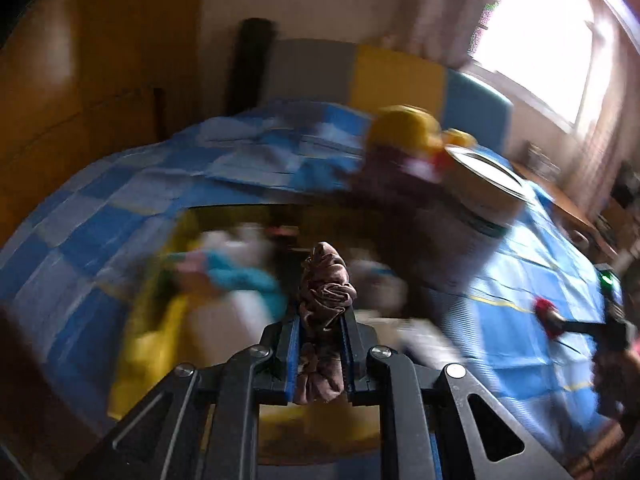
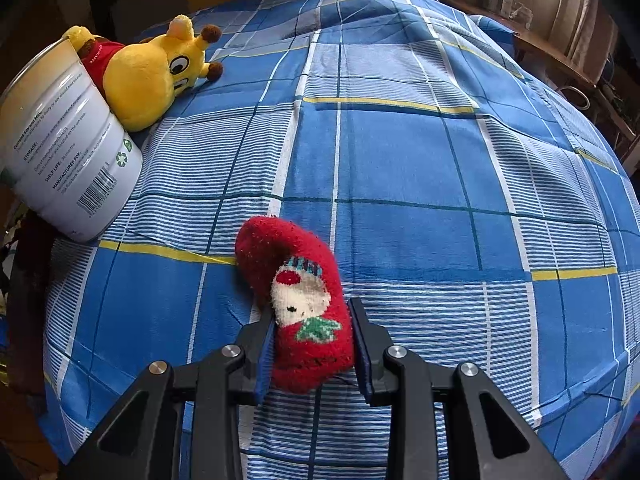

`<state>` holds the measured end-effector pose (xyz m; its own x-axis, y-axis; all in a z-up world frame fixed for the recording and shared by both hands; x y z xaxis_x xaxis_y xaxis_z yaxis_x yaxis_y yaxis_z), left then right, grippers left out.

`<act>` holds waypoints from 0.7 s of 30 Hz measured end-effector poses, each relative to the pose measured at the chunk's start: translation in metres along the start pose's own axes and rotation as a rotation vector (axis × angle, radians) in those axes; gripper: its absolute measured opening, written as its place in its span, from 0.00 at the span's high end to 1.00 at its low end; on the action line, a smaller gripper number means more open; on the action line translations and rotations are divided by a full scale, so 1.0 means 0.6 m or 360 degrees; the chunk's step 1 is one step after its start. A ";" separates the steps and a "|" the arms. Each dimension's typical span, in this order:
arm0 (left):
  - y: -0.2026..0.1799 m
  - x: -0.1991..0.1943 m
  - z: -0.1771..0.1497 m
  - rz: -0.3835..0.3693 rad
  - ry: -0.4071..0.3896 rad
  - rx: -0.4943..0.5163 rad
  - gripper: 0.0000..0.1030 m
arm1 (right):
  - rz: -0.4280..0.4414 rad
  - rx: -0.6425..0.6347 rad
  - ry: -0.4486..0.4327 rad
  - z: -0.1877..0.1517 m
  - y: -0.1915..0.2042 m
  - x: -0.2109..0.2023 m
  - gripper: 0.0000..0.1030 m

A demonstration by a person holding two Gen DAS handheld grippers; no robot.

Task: Organize soft objects
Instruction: 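Carry the brown scrunchie into the gold tray and open the left gripper, then carry the red sock into the gold tray and release with right gripper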

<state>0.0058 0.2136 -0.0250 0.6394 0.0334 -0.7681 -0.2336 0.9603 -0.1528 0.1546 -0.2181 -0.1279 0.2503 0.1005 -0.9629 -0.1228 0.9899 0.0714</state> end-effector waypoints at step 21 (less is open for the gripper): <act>0.131 0.068 -0.057 0.0132 0.0196 -0.0170 0.36 | 0.0104 0.0252 -0.0306 0.294 0.134 -0.169 0.75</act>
<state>-0.0116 0.2812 -0.0899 0.5219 0.0705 -0.8501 -0.3621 0.9206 -0.1459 0.2885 -0.1307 0.0213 0.4265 0.1669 -0.8889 0.0032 0.9825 0.1861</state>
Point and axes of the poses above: each gripper's, at about its wrist camera, not at the fingertips, and x roughly the way its jaws point, y to its left, z to its top, the point moved 3 cm from there along x, roughly the way its jaws point, and after that the axes turned 11 degrees about y, right-handed, at the moved point
